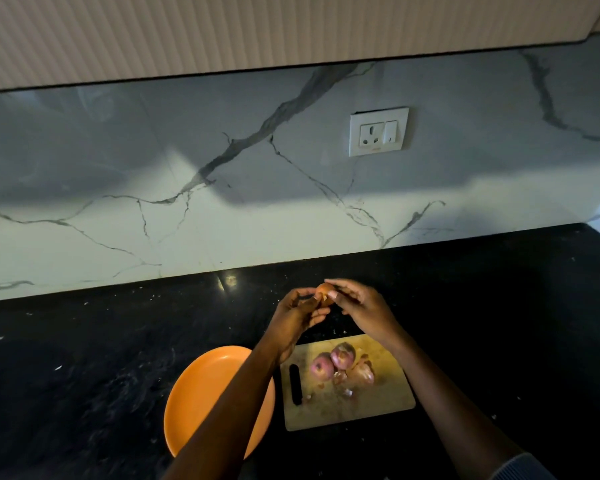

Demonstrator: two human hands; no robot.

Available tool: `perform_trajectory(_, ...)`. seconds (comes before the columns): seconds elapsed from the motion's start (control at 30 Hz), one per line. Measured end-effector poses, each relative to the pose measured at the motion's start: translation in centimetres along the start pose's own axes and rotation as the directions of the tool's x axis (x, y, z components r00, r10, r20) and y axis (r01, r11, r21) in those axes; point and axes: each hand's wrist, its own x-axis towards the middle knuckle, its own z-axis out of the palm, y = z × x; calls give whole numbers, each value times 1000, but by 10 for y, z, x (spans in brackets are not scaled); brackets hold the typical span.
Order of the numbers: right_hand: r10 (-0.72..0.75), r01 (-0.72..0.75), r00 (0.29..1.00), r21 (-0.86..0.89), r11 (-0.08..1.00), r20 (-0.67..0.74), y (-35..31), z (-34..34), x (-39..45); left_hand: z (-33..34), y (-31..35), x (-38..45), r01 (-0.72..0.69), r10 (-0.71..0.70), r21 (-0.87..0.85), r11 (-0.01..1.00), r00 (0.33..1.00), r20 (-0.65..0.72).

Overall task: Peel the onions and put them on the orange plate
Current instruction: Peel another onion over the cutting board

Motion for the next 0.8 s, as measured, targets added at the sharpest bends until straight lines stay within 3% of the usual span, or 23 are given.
perform_trajectory(0.23, 0, 1, 999, -16, 1000, 33, 1, -2, -1, -3, 4, 2, -51, 55, 180, 982, 998, -19)
perform_trajectory(0.6, 15, -17, 999, 60, 998, 41, 5, -2, -1, -4, -3, 0, -104, 127, 245, 964, 989, -81)
perform_trajectory(0.8, 14, -14, 1000, 31, 999, 10, 8, -1, -1, 1, -5, 2, -49, 69, 233, 971, 994, -80)
